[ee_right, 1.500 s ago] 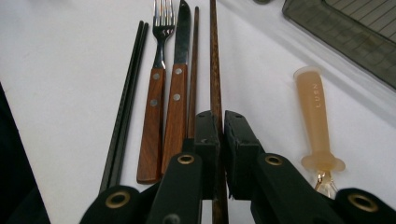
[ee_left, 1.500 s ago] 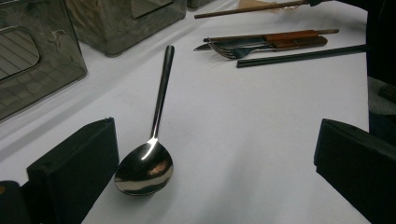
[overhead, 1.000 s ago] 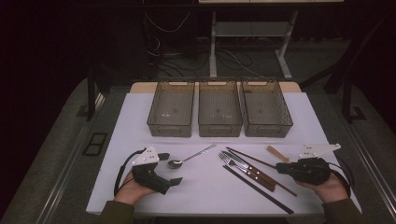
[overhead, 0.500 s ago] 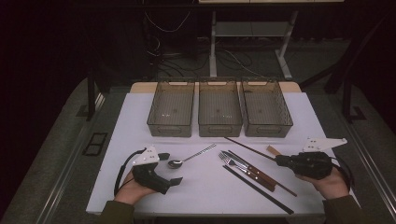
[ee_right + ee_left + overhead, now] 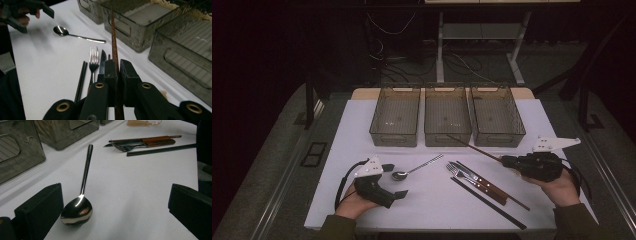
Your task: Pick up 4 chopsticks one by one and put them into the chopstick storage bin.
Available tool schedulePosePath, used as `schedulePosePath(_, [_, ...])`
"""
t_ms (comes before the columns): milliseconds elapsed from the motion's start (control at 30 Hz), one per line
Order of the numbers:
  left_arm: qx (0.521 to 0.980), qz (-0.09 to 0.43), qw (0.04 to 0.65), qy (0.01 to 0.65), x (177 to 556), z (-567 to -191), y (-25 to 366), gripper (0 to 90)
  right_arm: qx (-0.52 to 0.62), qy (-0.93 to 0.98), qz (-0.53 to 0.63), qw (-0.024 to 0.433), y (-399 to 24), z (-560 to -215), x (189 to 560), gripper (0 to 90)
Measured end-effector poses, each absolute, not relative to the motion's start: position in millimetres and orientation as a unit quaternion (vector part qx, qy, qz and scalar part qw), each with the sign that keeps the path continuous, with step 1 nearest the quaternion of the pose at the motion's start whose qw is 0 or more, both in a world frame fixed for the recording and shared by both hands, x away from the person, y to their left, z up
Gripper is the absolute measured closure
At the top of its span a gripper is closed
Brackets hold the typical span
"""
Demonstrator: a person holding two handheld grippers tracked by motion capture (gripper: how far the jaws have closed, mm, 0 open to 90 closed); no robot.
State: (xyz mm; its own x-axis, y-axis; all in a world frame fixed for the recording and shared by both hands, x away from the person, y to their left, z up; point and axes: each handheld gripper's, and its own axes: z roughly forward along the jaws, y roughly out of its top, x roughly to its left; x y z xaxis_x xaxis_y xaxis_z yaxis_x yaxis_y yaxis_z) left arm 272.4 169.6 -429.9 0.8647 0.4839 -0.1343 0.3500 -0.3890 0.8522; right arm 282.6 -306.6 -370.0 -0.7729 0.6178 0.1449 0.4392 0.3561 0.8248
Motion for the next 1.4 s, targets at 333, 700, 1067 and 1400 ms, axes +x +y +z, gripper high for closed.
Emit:
schedulePosePath(333, [0.828,0.067,0.497,0.252,272,-429,170,0.0,0.311,0.813,0.484,0.094,-286,-358,298,84.5])
schedulePosePath(700, [0.825,0.065,0.5,0.254,272,-429,171,0.0,0.305,0.812,0.486,0.102,-265,-349,315,84.5])
schedulePosePath(1067, [0.824,0.065,0.502,0.255,272,-429,168,0.0,0.315,0.811,0.481,0.107,-248,-343,330,84.5])
schedulePosePath(1400, [0.829,0.071,0.495,0.25,273,-430,167,0.0,0.325,0.812,0.472,0.112,-229,-336,349,84.5])
